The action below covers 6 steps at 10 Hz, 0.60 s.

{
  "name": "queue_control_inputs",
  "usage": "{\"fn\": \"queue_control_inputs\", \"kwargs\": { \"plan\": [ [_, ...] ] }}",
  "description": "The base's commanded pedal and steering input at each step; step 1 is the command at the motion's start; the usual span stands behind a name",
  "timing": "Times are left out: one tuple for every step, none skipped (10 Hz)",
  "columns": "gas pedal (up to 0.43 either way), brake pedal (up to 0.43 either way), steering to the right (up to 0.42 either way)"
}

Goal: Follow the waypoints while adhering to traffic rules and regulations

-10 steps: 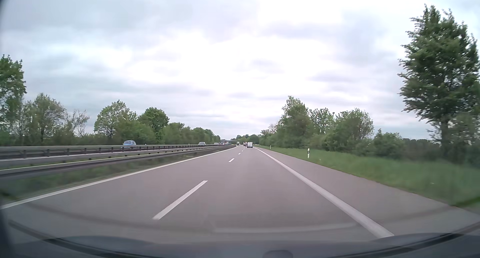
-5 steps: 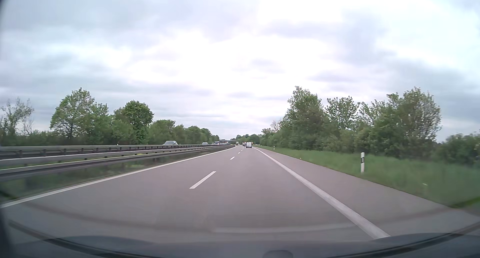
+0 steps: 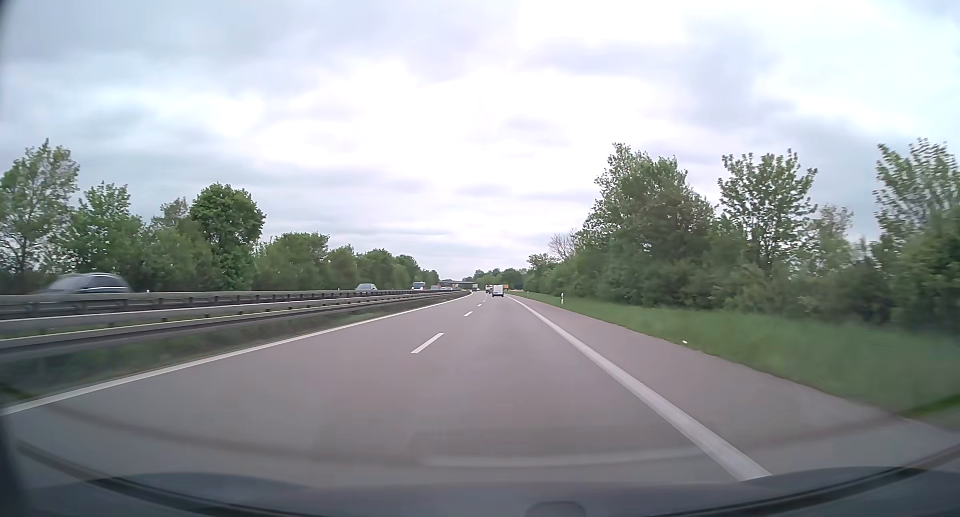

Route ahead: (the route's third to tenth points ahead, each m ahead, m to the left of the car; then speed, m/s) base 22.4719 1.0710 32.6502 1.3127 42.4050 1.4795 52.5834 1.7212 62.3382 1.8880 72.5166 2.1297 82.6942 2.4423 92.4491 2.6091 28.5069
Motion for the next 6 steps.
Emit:
{"fn": "queue_control_inputs", "kwargs": {
  "plan": [
    [0.169,0.000,-0.002],
    [0.169,0.000,-0.002],
    [0.169,0.000,-0.002],
    [0.169,0.000,-0.002],
    [0.169,0.000,-0.001],
    [0.169,0.000,-0.001]
  ]
}}
